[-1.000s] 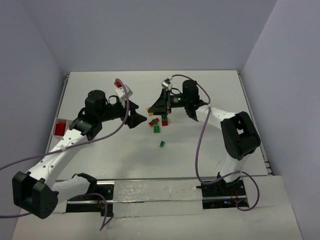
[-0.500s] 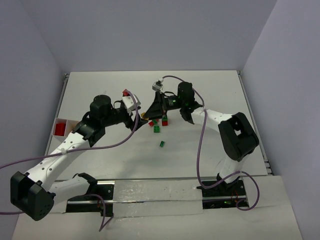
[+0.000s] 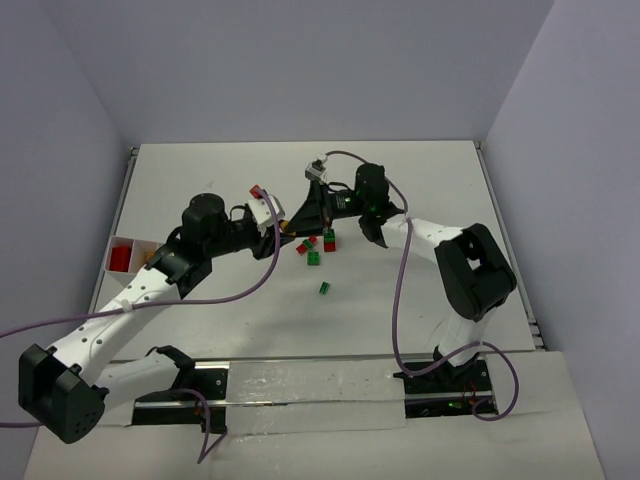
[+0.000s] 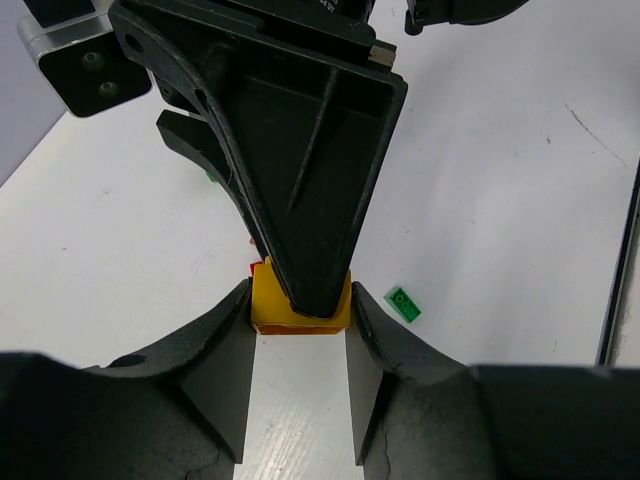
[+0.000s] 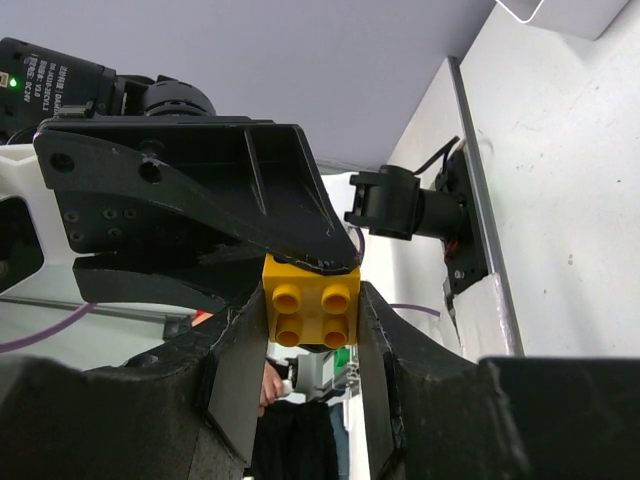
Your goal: Sort the legos into containers by color
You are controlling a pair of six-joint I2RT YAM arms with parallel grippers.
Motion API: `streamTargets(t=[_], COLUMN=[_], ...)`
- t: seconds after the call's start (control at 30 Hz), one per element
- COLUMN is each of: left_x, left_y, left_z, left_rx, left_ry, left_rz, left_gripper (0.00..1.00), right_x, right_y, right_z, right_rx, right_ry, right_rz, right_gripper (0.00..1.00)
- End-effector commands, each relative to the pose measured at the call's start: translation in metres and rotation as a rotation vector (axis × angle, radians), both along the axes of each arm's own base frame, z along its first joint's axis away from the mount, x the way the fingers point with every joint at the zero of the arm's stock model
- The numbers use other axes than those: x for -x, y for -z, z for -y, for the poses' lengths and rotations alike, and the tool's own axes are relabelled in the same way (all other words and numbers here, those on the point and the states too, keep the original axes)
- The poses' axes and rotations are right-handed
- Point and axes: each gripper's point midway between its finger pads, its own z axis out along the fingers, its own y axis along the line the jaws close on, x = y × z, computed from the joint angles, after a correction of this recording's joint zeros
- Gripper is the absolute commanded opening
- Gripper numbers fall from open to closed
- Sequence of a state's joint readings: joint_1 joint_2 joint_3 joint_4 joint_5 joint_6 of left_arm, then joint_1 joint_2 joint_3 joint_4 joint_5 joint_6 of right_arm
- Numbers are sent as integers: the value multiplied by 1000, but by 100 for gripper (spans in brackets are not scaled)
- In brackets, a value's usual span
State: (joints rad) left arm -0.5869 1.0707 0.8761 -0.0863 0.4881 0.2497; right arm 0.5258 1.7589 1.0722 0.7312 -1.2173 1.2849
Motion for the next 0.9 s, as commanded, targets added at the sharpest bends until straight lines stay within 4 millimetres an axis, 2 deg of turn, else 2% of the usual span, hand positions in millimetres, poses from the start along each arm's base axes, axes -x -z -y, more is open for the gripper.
streamTargets(t=[0.0, 0.03, 0.07, 0.13, 0.17, 0.2, 0.27, 0.37, 0.47, 0.5, 0.57, 0.6, 0.67, 0.8, 0.87], left_x=[-7, -4, -3, 2, 4, 5, 9, 4, -11, -16, -20, -20, -15, -9, -7], left_y=[-19, -21, -21, -21, -18, -16, -2, 10, 21, 28, 33, 39, 54, 62, 65], left_z=[-11, -12, -14, -20, -22, -26, -42, -67, -116, -137, -162, -188, -227, -286, -309], left_rx=[22, 25, 25, 17, 10, 4, -31, -77, -150, -188, -244, -291, -348, -411, -442], left_ry=[-66, -68, -73, -91, -97, -107, -145, -218, -377, -442, -510, -569, -659, -834, -910], left_rz=[53, 46, 38, 14, -2, -19, -92, -130, -176, -219, -259, -317, -418, -507, -540], left_gripper=[0, 0, 0, 0, 0, 0, 0, 0, 0, 0, 0, 0, 0, 0, 0], right_x=[13, 12, 11, 9, 8, 6, -1, -15, -33, -40, -51, -61, -66, -73, -72], right_y=[-11, -10, -11, -10, -10, -10, -10, -11, -7, 1, 25, 35, 46, 57, 60], right_z=[-1, -1, -1, 0, 0, 1, 4, 12, 23, 25, 30, 34, 38, 46, 47], right_rx=[-35, -34, -34, -33, -33, -32, -32, -34, -17, 19, 156, 242, 338, 418, 427], right_ry=[-95, -93, -93, -87, -84, -79, -59, -20, 50, 77, 140, 166, 186, 222, 221], right_rz=[65, 62, 62, 59, 58, 57, 59, 74, 104, 121, 89, 242, 309, 353, 351], right_gripper=[16, 30, 40, 68, 78, 84, 100, 100, 100, 100, 100, 100, 100, 100, 100])
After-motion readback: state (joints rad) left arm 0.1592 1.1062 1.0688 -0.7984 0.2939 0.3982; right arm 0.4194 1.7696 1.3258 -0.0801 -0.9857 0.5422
